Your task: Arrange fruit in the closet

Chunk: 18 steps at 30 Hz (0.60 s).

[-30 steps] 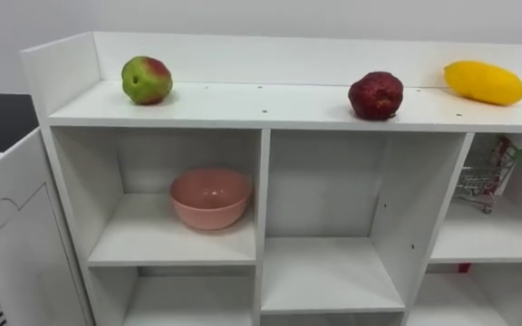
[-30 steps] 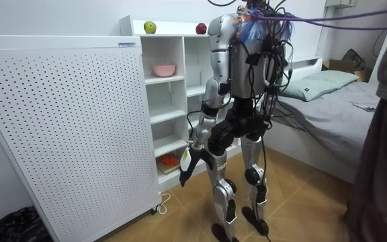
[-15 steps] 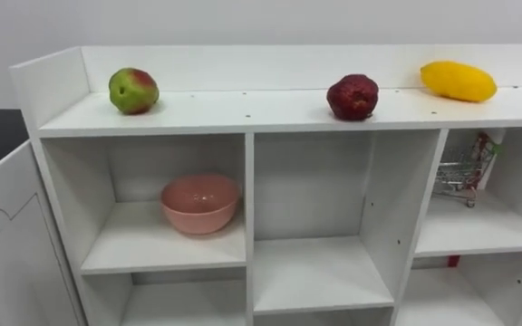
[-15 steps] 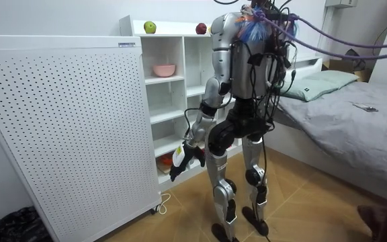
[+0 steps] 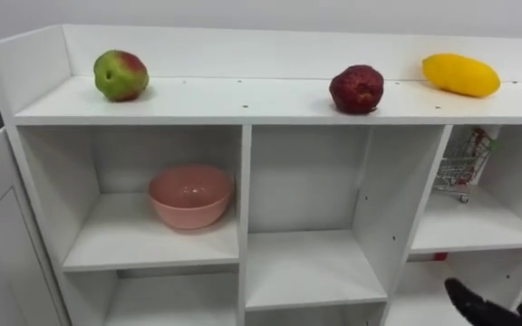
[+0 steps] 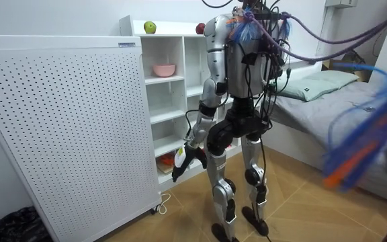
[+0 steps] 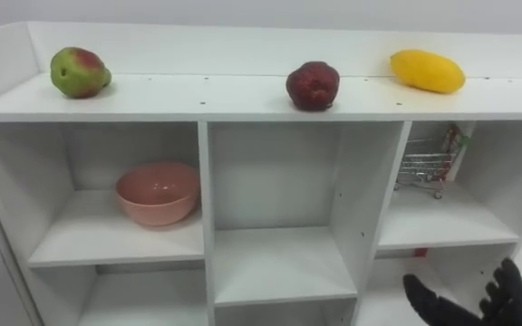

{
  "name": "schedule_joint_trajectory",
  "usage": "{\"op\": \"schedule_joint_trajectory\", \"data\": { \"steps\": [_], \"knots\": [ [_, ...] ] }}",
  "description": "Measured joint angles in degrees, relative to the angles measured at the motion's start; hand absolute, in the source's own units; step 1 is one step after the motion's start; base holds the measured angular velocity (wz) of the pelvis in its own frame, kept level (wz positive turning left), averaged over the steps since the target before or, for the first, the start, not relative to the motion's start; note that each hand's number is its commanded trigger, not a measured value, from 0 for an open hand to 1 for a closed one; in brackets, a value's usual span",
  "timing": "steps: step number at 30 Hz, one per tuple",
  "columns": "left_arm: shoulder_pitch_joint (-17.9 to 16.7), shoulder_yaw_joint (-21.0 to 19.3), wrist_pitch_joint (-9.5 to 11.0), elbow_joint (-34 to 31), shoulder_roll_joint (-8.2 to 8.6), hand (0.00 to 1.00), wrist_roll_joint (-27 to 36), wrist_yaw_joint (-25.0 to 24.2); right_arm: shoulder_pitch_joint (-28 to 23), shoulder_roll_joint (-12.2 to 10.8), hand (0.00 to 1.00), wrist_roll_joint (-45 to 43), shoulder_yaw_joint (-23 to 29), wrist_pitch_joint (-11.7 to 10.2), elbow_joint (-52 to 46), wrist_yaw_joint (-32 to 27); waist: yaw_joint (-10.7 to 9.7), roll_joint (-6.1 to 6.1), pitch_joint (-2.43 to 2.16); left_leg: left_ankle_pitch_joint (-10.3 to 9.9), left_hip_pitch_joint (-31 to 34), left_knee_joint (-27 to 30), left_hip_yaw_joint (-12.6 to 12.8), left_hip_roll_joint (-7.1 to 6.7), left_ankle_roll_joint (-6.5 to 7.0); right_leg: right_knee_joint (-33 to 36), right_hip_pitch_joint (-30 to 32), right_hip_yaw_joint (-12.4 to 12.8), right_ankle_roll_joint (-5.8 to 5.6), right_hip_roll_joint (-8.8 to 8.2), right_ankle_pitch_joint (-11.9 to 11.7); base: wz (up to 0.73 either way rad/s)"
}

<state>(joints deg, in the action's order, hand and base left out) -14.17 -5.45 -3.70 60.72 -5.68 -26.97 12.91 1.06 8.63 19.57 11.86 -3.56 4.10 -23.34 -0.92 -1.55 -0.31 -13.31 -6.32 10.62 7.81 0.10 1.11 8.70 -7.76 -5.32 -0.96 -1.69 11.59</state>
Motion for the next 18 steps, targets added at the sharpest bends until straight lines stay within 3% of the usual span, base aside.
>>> {"op": "schedule_joint_trajectory", "data": {
  "steps": [4, 8, 10, 14, 18],
  "knots": [
    [-0.2, 0.1, 0.0, 0.3, 0.04, 0.0, -0.1, 0.0, 1.3, 0.2, 0.0, -3.2, -0.8, -0.9, -7.6, -0.8, 0.2, 1.01, 0.2, 0.0, -0.4, 0.0, -0.4, 0.12, -0.03, 0.0, -0.5, 0.4, 0.0, 0.24, 0.0, -0.08],
    [-0.2, 0.6, 0.3, 1.3, 0.02, 0.0, -0.2, -0.1, 3.6, 0.5, 0.0, -4.5, -1.1, -2.0, -8.1, -1.4, 0.2, 0.47, 0.51, 0.0, -0.3, 0.0, -0.7, 0.15, -0.08, 0.0, -0.5, 0.3, 0.01, 0.28, 0.0, 0.01],
    [-0.3, 1.3, 0.3, 1.1, -0.01, 0.0, -0.2, -0.7, 4.8, 0.6, 0.0, -4.5, -1.2, -1.9, -8.9, -1.6, 0.5, -0.35, 0.89, 0.0, 0.2, 0.2, -0.8, 0.12, -0.07, 0.2, -0.1, 0.2, 0.16, 0.19, -0.1, 0.0],
    [-0.4, 2.3, 0.3, 1.1, -0.67, 0.0, -0.2, -2.4, 7.5, 0.9, 0.0, -4.5, -1.6, -2.2, -10.3, -1.6, 0.8, -1.44, 0.4, 0.0, 1.2, 0.9, -1.8, 0.05, -0.05, 0.2, 0.3, -0.6, 0.27, 0.12, -0.2, 0.1],
    [0.2, 2.3, 0.4, 1.1, -0.66, 0.0, -0.2, -2.5, 9.0, 3.9, 0.0, -4.5, -2.9, -2.8, -11.7, -1.5, 2.4, -1.48, 0.29, 0.0, 0.6, 0.9, -2.4, 0.04, -0.06, 0.2, -0.4, -1.4, 0.27, 0.13, -0.2, 0.09]
  ]
}}
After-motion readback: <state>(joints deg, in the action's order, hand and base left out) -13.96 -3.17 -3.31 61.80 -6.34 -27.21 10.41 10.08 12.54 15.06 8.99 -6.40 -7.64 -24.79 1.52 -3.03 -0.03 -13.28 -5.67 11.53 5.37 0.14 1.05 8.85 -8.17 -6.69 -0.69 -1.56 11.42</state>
